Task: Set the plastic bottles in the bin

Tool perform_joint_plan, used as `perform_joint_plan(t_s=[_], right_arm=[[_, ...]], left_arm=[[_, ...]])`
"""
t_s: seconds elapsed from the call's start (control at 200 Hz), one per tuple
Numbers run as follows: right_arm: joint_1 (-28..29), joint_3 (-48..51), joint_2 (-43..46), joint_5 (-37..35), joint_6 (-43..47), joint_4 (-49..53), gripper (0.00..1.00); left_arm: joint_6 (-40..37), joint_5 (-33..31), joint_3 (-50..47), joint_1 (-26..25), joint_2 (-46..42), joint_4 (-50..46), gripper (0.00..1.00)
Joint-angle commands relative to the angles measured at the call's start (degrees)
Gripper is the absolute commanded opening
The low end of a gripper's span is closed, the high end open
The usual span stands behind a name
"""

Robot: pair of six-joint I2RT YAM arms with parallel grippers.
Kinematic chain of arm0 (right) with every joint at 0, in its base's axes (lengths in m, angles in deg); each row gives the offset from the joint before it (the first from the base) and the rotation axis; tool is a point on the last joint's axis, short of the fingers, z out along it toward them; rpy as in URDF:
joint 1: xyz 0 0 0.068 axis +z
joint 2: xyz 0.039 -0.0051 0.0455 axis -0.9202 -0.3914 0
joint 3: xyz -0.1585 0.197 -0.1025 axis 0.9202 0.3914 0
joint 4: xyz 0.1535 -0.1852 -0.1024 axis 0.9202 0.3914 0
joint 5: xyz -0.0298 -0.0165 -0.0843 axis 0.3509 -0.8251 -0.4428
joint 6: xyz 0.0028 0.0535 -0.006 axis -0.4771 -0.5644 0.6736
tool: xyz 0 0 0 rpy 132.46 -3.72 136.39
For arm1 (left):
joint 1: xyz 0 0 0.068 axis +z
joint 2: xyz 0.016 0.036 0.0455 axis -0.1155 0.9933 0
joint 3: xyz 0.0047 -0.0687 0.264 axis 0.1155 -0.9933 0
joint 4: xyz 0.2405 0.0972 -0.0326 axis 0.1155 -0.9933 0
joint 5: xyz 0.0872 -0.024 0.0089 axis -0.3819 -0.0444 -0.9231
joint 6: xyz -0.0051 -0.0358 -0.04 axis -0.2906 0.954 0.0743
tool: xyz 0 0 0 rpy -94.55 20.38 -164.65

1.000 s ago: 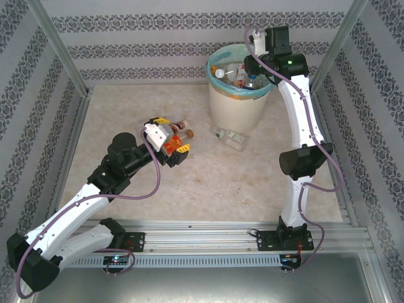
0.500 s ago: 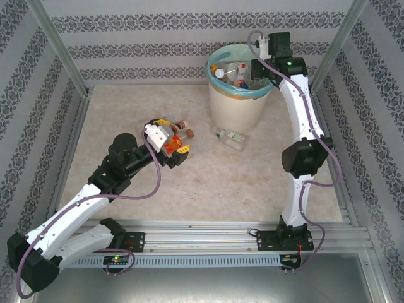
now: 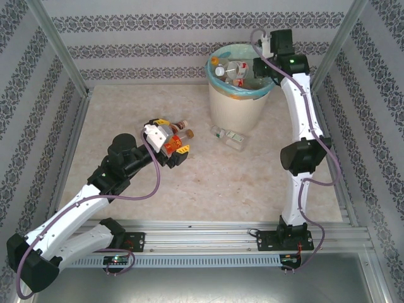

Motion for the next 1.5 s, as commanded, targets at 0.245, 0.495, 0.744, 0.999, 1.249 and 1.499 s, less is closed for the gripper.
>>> perform_joint_plan(t_s=[0.245, 0.495, 0.744, 0.999, 1.249, 1.499], right_arm=[[3.5, 3.7, 12.0, 3.4, -1.6, 0.7, 0.2], [10.7, 37.4, 34.7, 8.3, -4.6, -16.3, 0.28], [15.8, 56.6, 48.7, 6.8, -7.5, -26.3, 0.35], [15.8, 60.2, 54.5, 3.9, -4.8, -26.2, 0.38], [14.6, 63.0, 58.9, 1.3, -2.9, -26.6, 0.44], [13.5, 65.7, 60.1, 1.1, -3.7, -28.2, 0.44]], left_arm=[[2.8, -3.2, 2.3, 0.7, -1.2, -2.0, 1.0], [9.5, -8.0, 13.9, 6.8, 10.3, -22.5, 0.98], [7.8, 1.8, 21.5, 13.8, 28.0, -28.8, 0.93], [3.1, -0.9, 29.9, 14.2, 44.6, -31.1, 0.84], [1.9, -0.2, 34.8, 14.2, 54.0, -37.3, 0.78], [2.2, -0.2, 31.4, 14.1, 53.6, -36.4, 0.76]])
